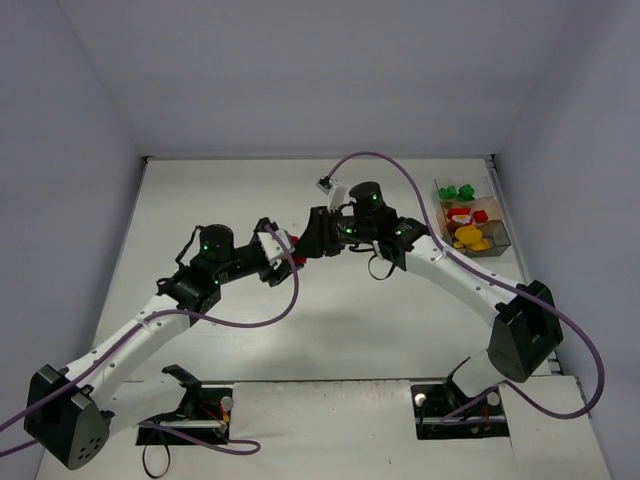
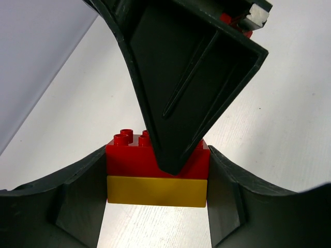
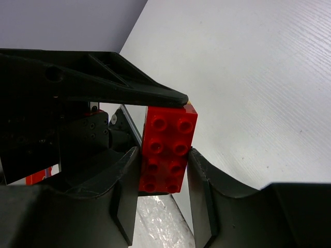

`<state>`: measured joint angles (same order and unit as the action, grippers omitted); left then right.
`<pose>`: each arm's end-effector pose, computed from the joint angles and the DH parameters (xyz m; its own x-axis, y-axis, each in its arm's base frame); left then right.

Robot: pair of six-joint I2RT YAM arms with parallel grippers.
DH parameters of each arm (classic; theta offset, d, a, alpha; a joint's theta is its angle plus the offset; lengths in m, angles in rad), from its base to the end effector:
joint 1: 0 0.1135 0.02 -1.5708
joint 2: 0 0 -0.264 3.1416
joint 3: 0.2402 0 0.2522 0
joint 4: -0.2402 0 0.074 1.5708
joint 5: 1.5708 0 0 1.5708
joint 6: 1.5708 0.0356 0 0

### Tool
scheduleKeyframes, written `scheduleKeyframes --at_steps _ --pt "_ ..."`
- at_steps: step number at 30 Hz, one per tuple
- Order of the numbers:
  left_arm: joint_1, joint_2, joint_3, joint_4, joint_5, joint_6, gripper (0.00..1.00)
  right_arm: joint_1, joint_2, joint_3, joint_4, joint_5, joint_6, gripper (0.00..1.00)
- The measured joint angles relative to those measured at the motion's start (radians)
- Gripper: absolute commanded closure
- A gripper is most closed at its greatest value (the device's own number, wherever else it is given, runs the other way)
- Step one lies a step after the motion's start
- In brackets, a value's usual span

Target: Sort the legos into containers by color

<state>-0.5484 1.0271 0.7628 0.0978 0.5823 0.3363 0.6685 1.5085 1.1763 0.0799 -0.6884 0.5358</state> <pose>0.1928 -0.1407 0.3162 0.1629 0.2235 -0.9610 0.8946 0.3774 0.2394 0.2630 0.2365 0.3285 -0.6593 -0.0183 -0.7517 -0.7267 0.2722 0.6307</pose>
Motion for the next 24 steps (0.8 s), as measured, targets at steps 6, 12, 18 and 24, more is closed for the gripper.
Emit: scheduleKeyframes --at_steps 6,12,18,24 --pt "0.000 -0.001 0.000 0.000 -0.002 0.006 0.58 -0.004 -0.006 -0.006 0.006 0.000 0.003 1.00" --pt "-0.003 -0.003 0.000 0.003 -0.006 0.035 0.48 -0.008 -0.011 -0.007 0.006 -0.007 -0.002 1.00" --pt "-0.007 -0.004 0.000 -0.006 -0.006 0.061 0.34 -0.008 -0.011 -0.009 0.006 -0.009 -0.008 1.00" --pt "-0.006 -0.004 0.000 -0.052 -0.027 0.074 0.19 -0.021 -0.013 -0.013 0.006 -0.009 -0.021 1.00"
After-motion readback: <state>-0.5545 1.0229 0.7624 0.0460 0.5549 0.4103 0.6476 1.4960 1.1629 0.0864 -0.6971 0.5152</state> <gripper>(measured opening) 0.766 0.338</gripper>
